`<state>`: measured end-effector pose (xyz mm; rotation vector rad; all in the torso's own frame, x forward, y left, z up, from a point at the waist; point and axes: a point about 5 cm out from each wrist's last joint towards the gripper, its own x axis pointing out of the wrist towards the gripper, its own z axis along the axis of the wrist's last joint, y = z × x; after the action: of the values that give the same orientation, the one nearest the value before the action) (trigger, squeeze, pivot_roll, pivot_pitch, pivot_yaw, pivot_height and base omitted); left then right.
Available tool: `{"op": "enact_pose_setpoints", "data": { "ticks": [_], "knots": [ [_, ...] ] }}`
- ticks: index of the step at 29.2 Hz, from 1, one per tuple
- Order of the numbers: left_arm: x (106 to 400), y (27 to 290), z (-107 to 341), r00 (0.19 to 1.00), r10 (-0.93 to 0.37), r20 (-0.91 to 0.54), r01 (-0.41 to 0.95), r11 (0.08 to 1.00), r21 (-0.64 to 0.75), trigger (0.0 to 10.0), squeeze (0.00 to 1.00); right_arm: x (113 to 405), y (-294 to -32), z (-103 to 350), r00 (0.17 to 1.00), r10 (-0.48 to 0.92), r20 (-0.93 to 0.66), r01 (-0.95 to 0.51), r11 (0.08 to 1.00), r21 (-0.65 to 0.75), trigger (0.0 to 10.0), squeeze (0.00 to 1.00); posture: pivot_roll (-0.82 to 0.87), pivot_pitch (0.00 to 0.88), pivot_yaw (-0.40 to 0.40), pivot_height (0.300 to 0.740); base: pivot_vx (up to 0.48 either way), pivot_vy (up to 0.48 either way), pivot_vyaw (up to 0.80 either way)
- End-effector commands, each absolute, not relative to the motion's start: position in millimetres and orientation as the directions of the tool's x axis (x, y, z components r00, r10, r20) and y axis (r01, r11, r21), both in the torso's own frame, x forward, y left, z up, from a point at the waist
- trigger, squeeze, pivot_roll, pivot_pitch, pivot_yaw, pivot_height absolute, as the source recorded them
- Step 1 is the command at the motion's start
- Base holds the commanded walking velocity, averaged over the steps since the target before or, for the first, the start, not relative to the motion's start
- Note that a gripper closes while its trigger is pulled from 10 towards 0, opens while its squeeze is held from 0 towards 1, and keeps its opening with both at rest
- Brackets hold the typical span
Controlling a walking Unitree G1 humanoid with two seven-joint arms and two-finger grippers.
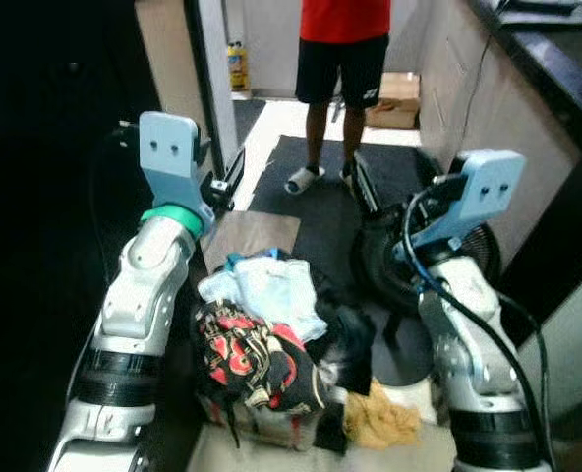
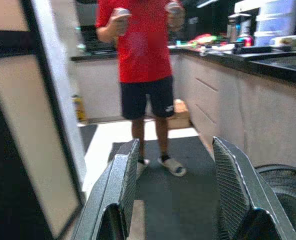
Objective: Clothes washing
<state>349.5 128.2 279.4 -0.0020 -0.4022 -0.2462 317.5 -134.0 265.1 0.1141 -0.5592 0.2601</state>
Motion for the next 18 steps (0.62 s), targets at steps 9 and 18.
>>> {"op": "enact_pose_setpoints", "data": {
  "ticks": [9,18],
  "knots": [
    [352,132,275,0.904,-0.224,0.363,0.223,0.974,0.045,10.0,0.0,317,-129,264,0.814,0.228,0.534,-0.288,0.957,0.03,10.0,0.0,-0.01,0.043,0.07,0.74,0.0,0.0,0.0],
    [352,130,265,0.914,-0.236,0.332,0.229,0.972,0.06,10.0,0.0,317,-126,257,0.82,0.248,0.516,-0.296,0.955,0.011,10.0,0.0,-0.01,0.048,0.068,0.74,0.0,0.0,0.0]
  ]
}}
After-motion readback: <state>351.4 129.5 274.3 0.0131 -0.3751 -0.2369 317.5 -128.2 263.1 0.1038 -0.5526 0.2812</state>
